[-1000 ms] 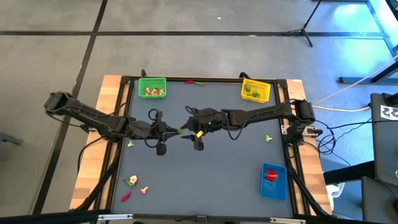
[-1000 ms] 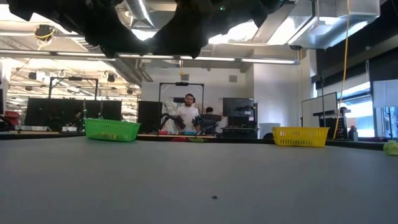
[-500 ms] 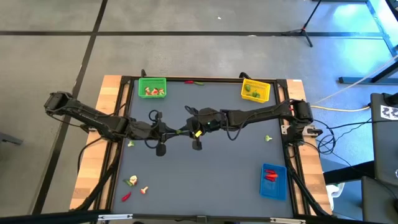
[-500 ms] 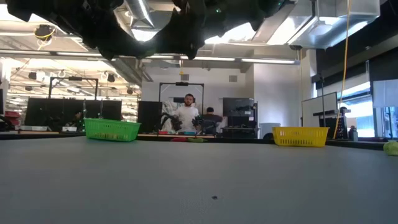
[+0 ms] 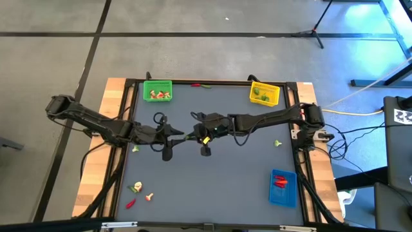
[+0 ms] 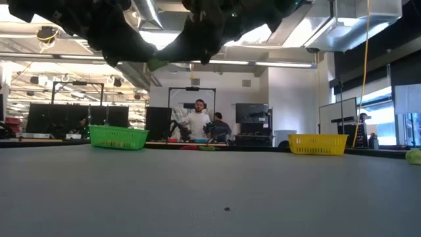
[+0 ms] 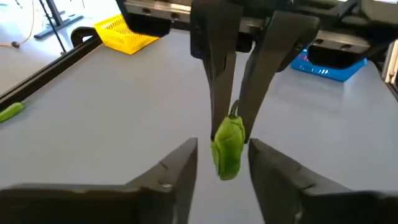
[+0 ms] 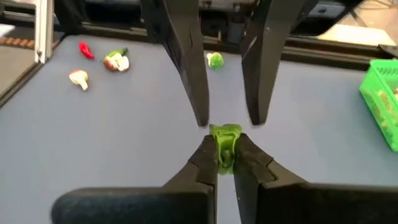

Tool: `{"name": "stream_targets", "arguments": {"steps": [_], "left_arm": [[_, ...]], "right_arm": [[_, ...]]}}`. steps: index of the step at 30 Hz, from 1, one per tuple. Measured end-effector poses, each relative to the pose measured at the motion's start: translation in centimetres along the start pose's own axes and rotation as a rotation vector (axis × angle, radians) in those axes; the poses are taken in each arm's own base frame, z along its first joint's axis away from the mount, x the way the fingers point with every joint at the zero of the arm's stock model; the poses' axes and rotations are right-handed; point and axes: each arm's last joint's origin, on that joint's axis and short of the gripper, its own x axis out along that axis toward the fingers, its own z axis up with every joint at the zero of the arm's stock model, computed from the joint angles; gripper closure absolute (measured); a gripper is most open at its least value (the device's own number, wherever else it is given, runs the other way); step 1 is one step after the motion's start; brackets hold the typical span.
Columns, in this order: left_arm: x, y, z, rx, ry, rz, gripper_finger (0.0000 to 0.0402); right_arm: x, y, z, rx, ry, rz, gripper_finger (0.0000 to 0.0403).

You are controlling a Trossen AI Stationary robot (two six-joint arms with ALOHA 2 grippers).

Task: Sort produce into baskets
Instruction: Put the green chili pepper into the yellow bin

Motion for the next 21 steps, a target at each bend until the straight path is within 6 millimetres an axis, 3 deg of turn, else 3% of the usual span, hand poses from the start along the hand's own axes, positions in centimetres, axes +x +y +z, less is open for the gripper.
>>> {"name": "stream_targets", "arguments": {"steps": [6,14,21], "left_arm": [[-0.7,0.3,0.1,-0.010,0.016,-0.005,0.0215],[-1.9,1.0,0.3,-0.010,0.014,0.043,0.0214],[-1.6,1.8,0.6,0.000,-0.001,0.100,0.0228]], "right_arm": [[-2.3,-0.3,1.1,0.001,0.035,-0.056,0.0379],[-6.7,-2.0,1.3,0.024,0.173,-0.140,0.0378],[-9.8,-4.4,-1.8,0.041,0.217,-0.250,0.0378]]}}
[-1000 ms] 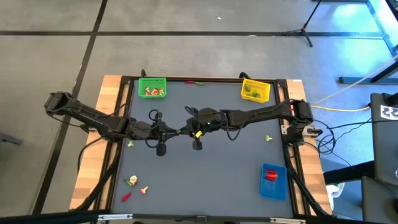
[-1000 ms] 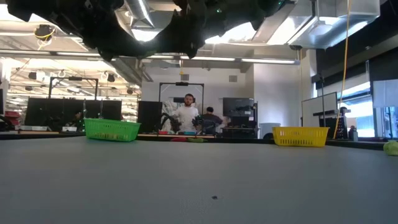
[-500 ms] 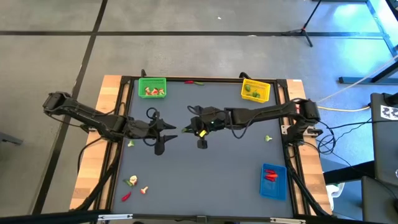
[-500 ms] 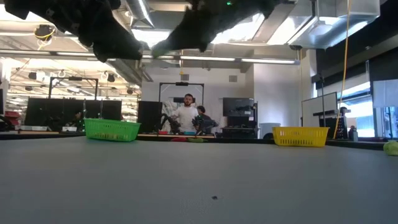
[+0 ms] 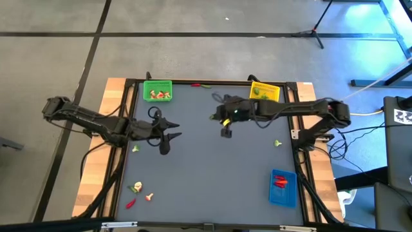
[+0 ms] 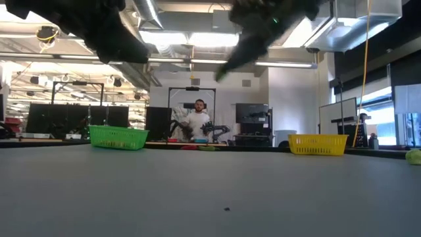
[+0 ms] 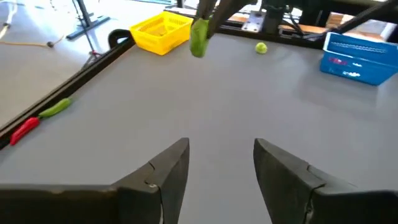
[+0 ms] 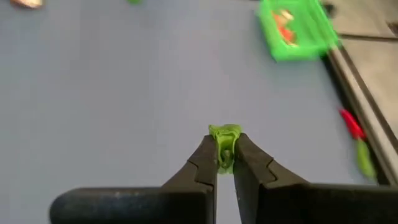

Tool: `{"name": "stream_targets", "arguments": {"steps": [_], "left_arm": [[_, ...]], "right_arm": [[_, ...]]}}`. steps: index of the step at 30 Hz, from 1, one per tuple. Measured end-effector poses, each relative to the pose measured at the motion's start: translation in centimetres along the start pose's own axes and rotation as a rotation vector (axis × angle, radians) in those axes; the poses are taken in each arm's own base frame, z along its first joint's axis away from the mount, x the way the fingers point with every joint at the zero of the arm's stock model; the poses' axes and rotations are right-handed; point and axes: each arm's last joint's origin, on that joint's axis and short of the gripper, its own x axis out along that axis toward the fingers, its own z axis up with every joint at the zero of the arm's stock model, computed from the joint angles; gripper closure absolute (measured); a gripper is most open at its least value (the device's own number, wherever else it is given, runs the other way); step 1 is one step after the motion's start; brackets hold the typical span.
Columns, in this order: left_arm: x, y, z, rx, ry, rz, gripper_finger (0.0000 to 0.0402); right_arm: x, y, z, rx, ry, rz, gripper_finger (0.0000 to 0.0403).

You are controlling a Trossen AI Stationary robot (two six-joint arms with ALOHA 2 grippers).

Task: Sort produce into baskets
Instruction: Put the green chili pepper into the yellow bin

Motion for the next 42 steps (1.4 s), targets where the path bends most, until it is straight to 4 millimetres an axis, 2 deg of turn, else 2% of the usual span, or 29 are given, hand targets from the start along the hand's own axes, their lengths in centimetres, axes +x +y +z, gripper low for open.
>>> {"name": "stream_targets", "arguments": {"steps": [4,13,19,22,27,31,35,38,42], "left_arm": [[0.3,0.6,0.1,-0.026,-0.001,0.032,0.0231],[0.7,1.7,0.3,-0.057,-0.003,0.090,0.0231],[0.9,2.3,0.4,-0.074,-0.005,0.118,0.0231],[0.9,2.4,0.5,-0.080,-0.005,0.123,0.0231],[0.9,2.4,0.5,-0.078,-0.005,0.122,0.0231],[0.9,2.3,0.4,-0.082,-0.004,0.116,0.0231],[0.9,2.2,0.4,-0.076,-0.003,0.106,0.0231],[0.9,2.2,0.4,-0.074,-0.003,0.106,0.0231],[0.9,2.2,0.4,-0.083,-0.002,0.104,0.0231]], "right_arm": [[-1.1,-3.0,-2.8,0.055,0.051,-0.074,0.0378],[-5.6,-10.6,-9.3,0.267,0.151,-0.326,0.0377],[-6.9,-14.7,-13.5,0.454,0.237,-0.469,0.0377],[-7.4,-15.5,-15.5,0.516,0.280,-0.501,0.0377],[-7.6,-15.7,-18.3,0.589,0.354,-0.523,0.0377],[-7.6,-15.4,-19.7,0.637,0.371,-0.535,0.0377],[-7.5,-15.3,-20.1,0.683,0.388,-0.580,0.0375],[-7.6,-15.3,-20.1,0.719,0.382,-0.602,0.0355],[-7.5,-15.3,-20.1,0.718,0.383,-0.604,0.0295]]}}
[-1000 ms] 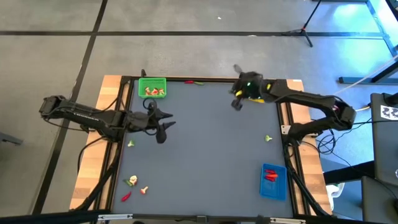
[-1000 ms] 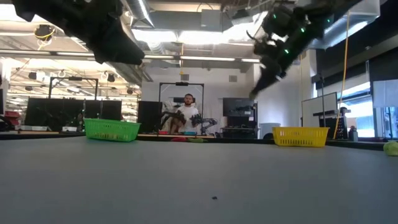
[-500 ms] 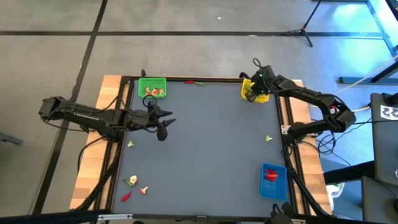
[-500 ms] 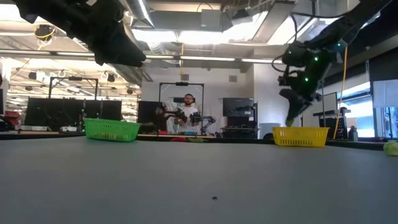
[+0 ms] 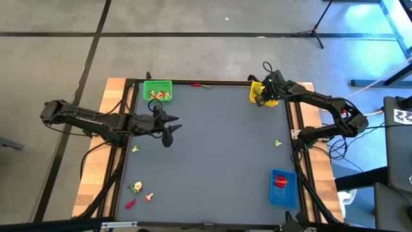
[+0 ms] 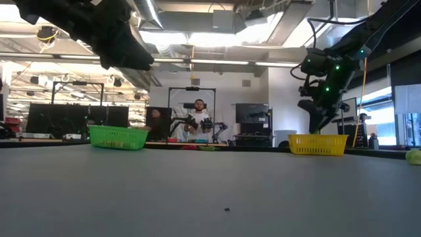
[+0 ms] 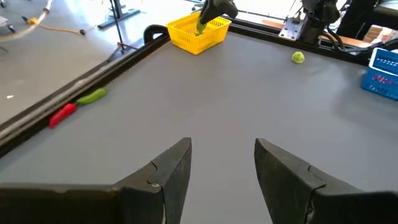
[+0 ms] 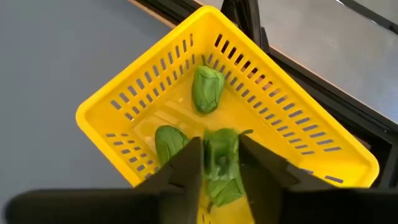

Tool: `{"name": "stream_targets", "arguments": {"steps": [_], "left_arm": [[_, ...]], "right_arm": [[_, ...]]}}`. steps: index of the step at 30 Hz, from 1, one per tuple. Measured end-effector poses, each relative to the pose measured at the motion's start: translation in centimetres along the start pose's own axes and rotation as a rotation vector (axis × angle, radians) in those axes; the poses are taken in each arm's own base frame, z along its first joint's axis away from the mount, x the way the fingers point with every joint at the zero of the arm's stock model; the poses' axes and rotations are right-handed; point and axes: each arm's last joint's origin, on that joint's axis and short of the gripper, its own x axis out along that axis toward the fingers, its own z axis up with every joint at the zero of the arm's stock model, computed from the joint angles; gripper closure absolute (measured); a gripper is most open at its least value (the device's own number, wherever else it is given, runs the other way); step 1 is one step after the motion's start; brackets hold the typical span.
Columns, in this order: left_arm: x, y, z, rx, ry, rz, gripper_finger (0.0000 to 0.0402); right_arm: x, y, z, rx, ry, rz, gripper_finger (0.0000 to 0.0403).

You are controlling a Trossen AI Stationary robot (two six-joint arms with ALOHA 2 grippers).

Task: Sort produce into baskets
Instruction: Put the green chili pepper into the yellow bin, then put the green chili pepper into the blue bin

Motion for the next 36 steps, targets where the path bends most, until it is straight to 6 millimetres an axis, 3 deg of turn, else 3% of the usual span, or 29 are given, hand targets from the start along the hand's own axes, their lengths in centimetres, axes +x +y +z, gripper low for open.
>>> {"name": "stream_targets", "arguments": {"steps": [4,8,13,18,28,36], "left_arm": [[0.0,-0.1,-0.2,-0.017,0.029,-0.043,0.0231],[0.0,-0.1,-0.3,-0.030,0.044,-0.042,0.0231],[0.0,0.0,-0.3,-0.024,0.043,-0.039,0.0231],[0.0,0.0,-0.3,-0.025,0.043,-0.039,0.0231],[0.2,0.3,-0.2,-0.033,0.039,-0.016,0.0231],[1.4,1.0,-0.4,-0.046,0.058,0.043,0.0231]], "right_arm": [[-0.3,0.0,0.4,-0.025,0.006,0.003,0.0236],[-1.9,0.5,2.5,-0.038,-0.038,0.065,0.0200],[-3.9,2.8,5.1,-0.088,-0.164,0.193,0.0187],[-5.0,6.3,6.0,-0.166,-0.311,0.326,0.0190],[-4.1,12.9,4.9,-0.316,-0.327,0.472,0.0194],[-2.3,16.5,3.3,-0.396,-0.277,0.526,0.0194]]}}
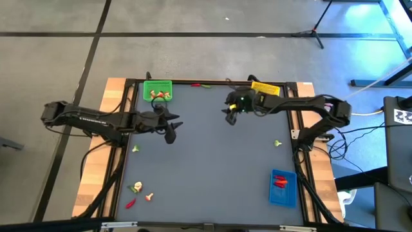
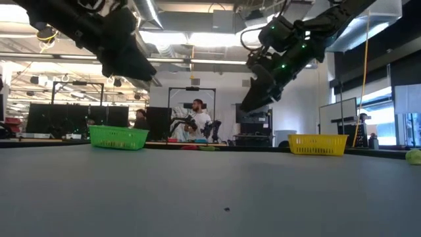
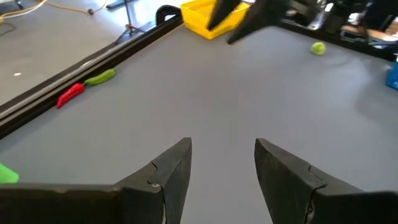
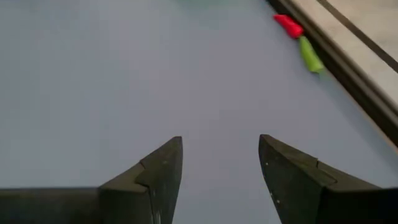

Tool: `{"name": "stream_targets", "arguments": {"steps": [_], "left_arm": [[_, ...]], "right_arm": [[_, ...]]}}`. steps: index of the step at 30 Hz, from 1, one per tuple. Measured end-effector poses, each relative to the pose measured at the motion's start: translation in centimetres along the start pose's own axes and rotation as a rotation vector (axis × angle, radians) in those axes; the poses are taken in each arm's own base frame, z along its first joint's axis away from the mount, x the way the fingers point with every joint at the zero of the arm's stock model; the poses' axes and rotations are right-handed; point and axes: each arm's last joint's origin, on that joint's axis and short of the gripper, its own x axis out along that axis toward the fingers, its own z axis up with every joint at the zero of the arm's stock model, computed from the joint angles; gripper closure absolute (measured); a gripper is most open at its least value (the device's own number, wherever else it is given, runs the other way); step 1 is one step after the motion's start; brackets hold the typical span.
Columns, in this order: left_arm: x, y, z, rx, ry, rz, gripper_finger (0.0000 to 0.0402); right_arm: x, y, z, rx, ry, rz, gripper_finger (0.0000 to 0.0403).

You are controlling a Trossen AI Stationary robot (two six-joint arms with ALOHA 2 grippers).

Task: Sort produce into baskets
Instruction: Put the green chili pepper into the blue bin

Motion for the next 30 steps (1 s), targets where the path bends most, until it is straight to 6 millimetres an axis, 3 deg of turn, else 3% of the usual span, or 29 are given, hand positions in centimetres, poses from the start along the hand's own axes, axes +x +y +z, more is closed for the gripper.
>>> {"name": "stream_targets", "arguments": {"steps": [9,20,30], "left_arm": [[4.3,2.5,0.2,-0.002,0.109,0.098,0.0231],[11.2,8.8,3.0,0.032,0.285,0.095,0.0233],[16.3,13.6,6.3,0.147,0.341,0.115,0.0267]], "right_arm": [[1.1,1.3,-0.6,-0.033,0.034,0.032,0.0194],[1.1,1.2,-0.7,-0.058,0.037,0.031,0.0194],[1.1,1.2,-0.6,-0.094,0.037,0.014,0.0194]]}}
